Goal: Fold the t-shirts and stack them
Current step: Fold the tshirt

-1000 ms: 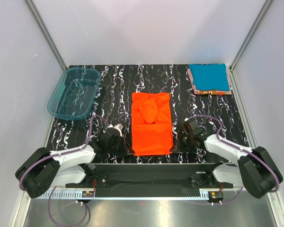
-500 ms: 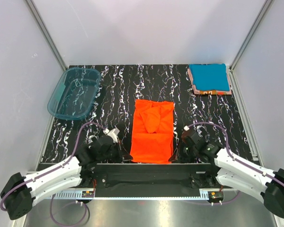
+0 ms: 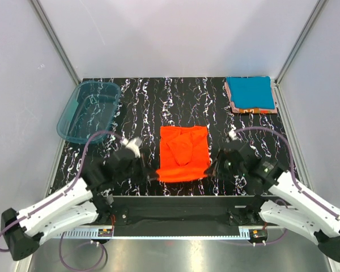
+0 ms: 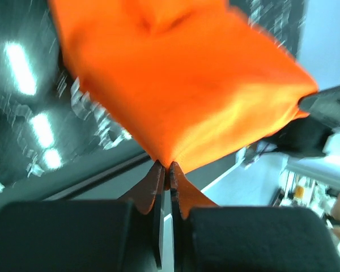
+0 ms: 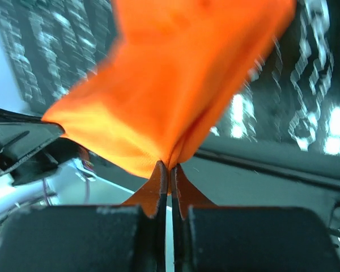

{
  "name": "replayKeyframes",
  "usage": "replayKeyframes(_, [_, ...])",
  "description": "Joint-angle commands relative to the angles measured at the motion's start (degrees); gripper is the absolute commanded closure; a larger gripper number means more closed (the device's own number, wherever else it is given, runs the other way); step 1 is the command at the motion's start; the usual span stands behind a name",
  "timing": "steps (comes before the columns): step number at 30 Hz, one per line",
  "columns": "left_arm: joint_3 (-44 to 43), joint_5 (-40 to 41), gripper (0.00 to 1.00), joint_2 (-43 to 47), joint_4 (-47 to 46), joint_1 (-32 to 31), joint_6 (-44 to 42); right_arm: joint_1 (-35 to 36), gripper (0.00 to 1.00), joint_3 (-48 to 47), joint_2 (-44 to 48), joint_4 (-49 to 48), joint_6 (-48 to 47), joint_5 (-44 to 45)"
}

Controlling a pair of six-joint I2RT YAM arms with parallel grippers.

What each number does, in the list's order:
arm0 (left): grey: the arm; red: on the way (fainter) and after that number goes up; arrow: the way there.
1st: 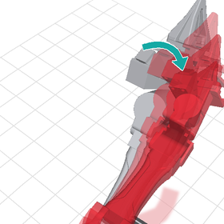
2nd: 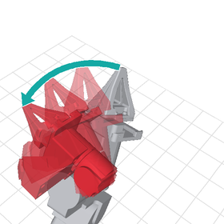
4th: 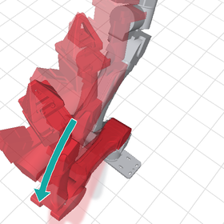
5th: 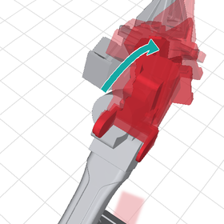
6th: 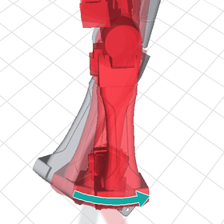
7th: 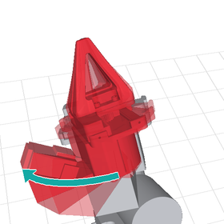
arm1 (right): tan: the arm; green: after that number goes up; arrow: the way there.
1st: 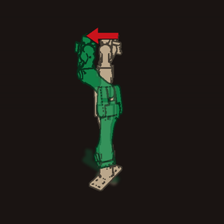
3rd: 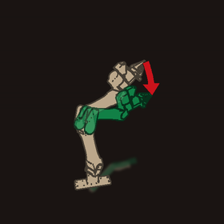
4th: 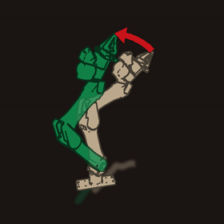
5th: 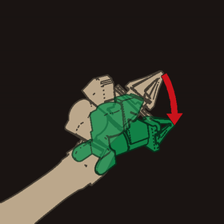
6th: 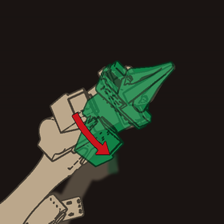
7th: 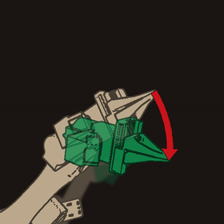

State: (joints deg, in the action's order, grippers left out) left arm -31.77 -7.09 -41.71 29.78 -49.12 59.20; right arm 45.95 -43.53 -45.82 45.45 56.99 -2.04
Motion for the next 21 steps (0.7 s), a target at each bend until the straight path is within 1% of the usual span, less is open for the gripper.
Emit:
replayKeyframes(1, [-13.8, 5.3, 0.93, -9.1, 4.6, 1.7, -7.2, -0.9, 1.0, -10.0, -8.5, 5.0, -7.4, 7.2])
replayKeyframes(2, [-16.5, 3.4, 0.93, -11.3, 5.0, 4.2, -10.0, -1.6, 1.0, -13.4, -10.9, 5.2, -8.7, 7.0])
replayKeyframes(3, [-18.6, 2.1, 0.93, -13.3, 5.3, 5.7, -11.3, -2.6, 1.0, -14.8, -13.0, 5.0, -9.9, 6.4])
replayKeyframes(4, [-21.9, 0.3, 0.92, -17.6, 4.9, 7.4, -12.3, -5.6, 1.0, -16.0, -16.5, 4.5, -12.2, 5.4])
replayKeyframes(5, [-23.2, -4.1, 0.91, -19.4, 4.3, 11.1, -14.6, -7.8, 1.0, -17.5, -18.0, 2.6, -13.5, 3.7])
replayKeyframes(6, [-24.4, -6.0, 0.91, -22.0, 3.9, 13.0, -15.6, -10.1, 1.0, -18.1, -19.5, 1.8, -14.5, -1.3])
replayKeyframes(7, [-26.8, -7.5, 0.91, -26.1, 3.9, 14.7, -17.4, -14.5, 1.0, -18.7, -22.4, 1.0, -16.3, -3.9])
replayKeyframes(8, [-27.7, -10.7, 0.91, -28.7, 3.8, 17.5, -18.2, -15.9, 1.0, -20.3, -23.9, -0.3, -17.1, -5.8])
replayKeyframes(9, [-28.6, -12.8, 0.91, -30.9, 3.4, 18.7, -18.9, -16.9, 1.0, -21.5, -25.5, -0.4, -18.0, -7.6])
replayKeyframes(10, [-30.2, -14.4, 0.92, -33.0, 2.6, 19.7, -19.9, -17.6, 1.0, -23.0, -29.4, 0.0, -20.1, -8.0])
replayKeyframes(11, [-31.3, -16.9, 0.93, -37.4, 2.4, 21.1, -20.3, -19.4, 1.0, -26.0, -31.5, 0.7, -21.3, -8.3])
replayKeyframes(13, [-33.2, -18.7, 0.94, -41.2, 1.7, 22.2, -21.1, -21.0, 1.0, -28.4, -37.3, 0.2, -24.3, -11.6])
replayKeyframes(14, [-34.8, -21.8, 0.94, -44.0, 1.2, 23.1, -21.3, -21.6, 1.0, -30.6, -38.8, -0.7, -24.8, -12.4])
replayKeyframes(15, [-35.9, -22.7, 0.94, -45.7, 0.5, 23.3, -21.8, -22.0, 1.0, -31.7, -41.5, -0.7, -25.1, -12.9])
replayKeyframes(17, [-39.2, -23.6, 0.96, -48.7, 2.3, 23.5, -23.3, -22.7, 1.0, -34.4, -43.8, -0.3, -25.2, -13.6])
replayKeyframes(18, [-42.4, -23.8, 0.98, -51.6, 3.6, 23.6, -23.8, -23.0, 1.0, -35.3, -45.8, 0.2, -25.3, -14.1])
replayKeyframes(21, [-45.5, -23.8, 1.0, -53.1, 5.1, 23.7, -24.3, -23.1, 1.0, -37.0, -47.6, 1.8, -25.4, -15.7])
